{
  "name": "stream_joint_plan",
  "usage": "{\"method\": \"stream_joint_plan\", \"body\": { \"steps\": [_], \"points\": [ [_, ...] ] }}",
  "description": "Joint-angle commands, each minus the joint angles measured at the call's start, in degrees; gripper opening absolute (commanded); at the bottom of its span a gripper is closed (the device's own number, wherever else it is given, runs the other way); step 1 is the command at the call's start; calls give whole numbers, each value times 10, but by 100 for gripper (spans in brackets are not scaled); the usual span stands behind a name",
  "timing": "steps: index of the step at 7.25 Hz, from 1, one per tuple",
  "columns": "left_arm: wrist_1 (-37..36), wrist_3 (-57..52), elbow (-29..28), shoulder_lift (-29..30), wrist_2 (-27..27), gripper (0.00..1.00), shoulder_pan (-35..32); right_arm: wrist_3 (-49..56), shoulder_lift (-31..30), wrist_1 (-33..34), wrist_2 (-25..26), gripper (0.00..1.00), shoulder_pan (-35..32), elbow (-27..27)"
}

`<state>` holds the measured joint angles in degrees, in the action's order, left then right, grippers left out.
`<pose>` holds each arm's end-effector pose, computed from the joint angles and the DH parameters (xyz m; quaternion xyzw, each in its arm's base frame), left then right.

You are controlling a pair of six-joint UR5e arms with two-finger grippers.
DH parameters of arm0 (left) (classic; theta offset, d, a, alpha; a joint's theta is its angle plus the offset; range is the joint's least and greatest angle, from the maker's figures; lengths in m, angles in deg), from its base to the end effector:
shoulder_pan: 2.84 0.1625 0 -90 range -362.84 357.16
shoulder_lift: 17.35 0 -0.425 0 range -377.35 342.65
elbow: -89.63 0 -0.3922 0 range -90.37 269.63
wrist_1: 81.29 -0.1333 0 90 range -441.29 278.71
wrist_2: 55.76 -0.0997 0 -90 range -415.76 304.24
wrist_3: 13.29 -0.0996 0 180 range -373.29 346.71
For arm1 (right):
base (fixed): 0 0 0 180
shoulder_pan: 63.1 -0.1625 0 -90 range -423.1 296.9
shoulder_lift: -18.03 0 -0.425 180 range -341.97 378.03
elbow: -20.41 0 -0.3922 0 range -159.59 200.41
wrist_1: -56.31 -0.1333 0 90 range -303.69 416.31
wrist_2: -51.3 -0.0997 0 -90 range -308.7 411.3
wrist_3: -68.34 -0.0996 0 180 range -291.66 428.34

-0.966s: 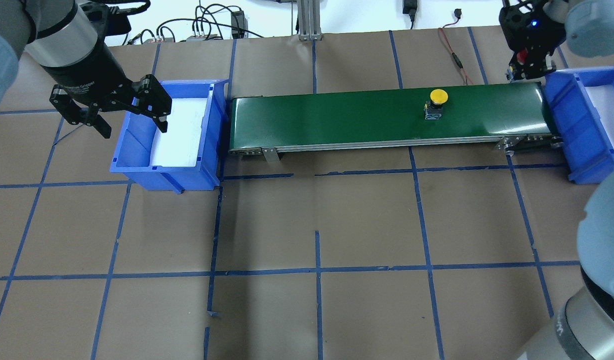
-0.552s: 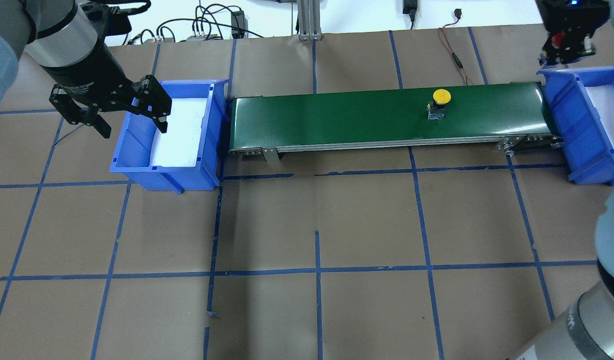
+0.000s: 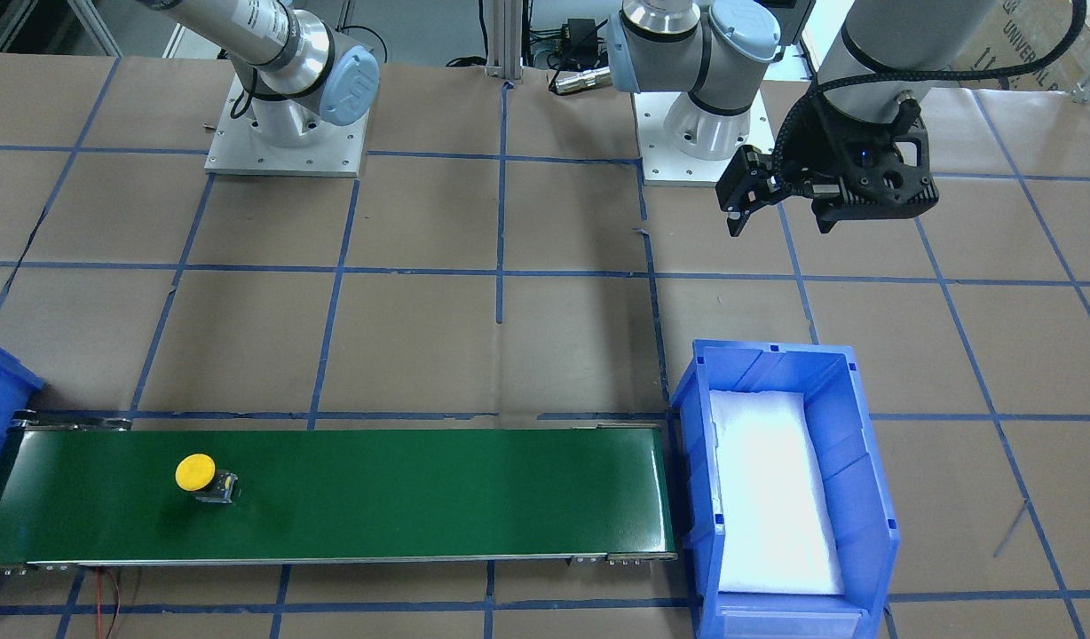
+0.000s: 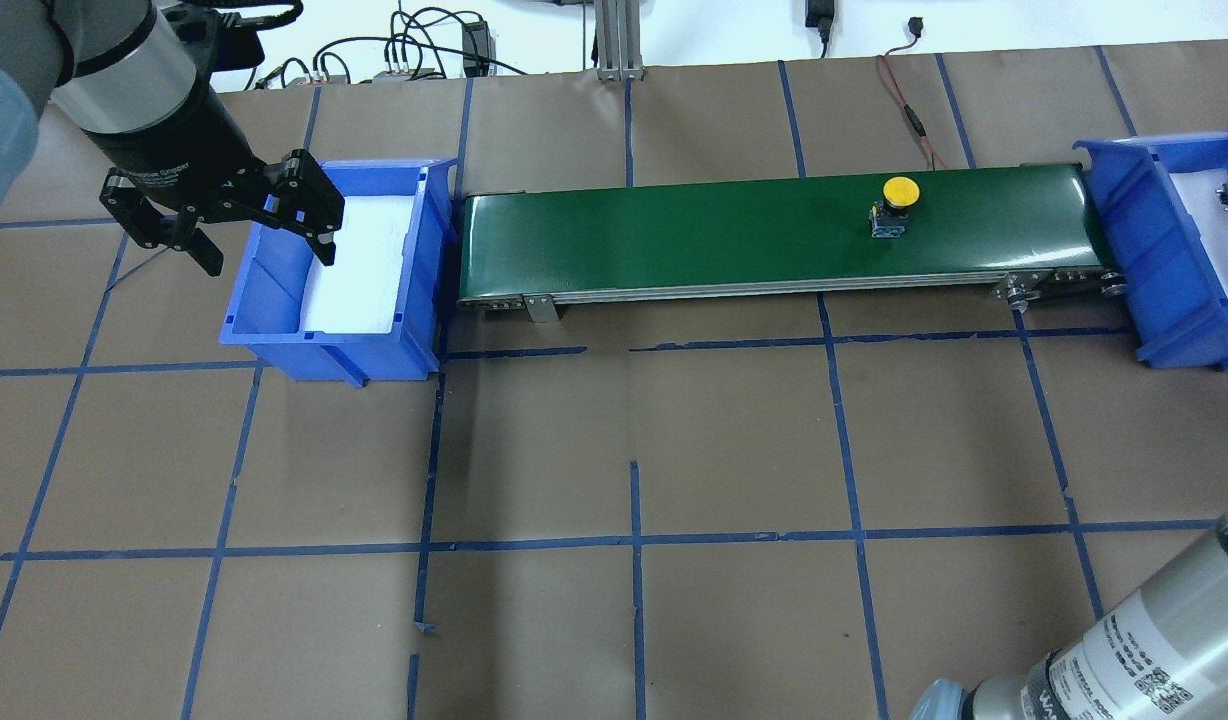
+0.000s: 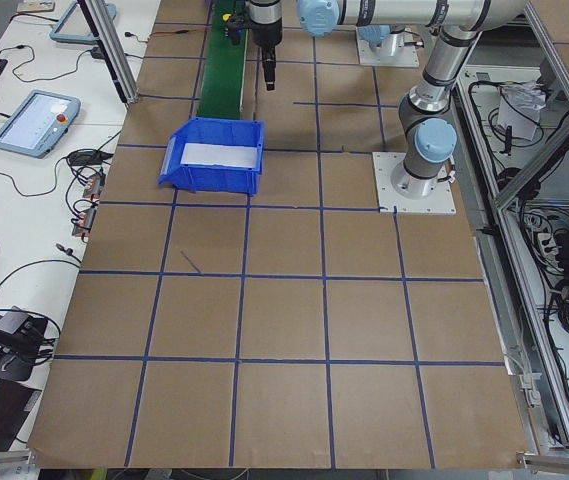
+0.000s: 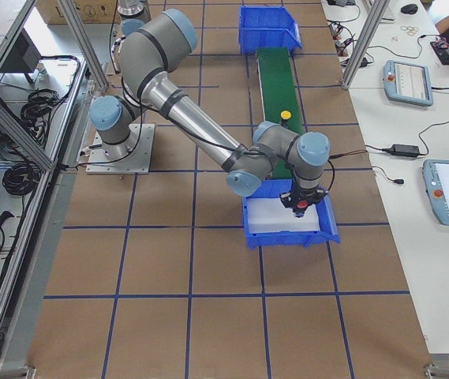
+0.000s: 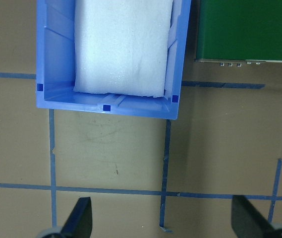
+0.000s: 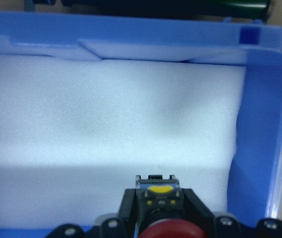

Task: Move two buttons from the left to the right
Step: 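Lift the red button and carry it over the right blue bin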

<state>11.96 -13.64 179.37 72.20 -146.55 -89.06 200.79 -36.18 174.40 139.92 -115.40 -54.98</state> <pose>-0.0997 -0.4917 0.4884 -0.0298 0.9993 0.0224 0.0061 -0.3361 -0.6568 0.2787 0.7349 -0.6754 0.0171 0.0590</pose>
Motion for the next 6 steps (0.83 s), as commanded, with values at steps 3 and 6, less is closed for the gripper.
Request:
{"method": "stream_joint_plan", "body": {
  "steps": [3,6],
  "points": [
    [0,0,0,0,0,100,0,5,34,24,4,23,8,-11],
    [0,0,0,0,0,100,0,-8,29,23,7,100,8,-5]
  ]
}}
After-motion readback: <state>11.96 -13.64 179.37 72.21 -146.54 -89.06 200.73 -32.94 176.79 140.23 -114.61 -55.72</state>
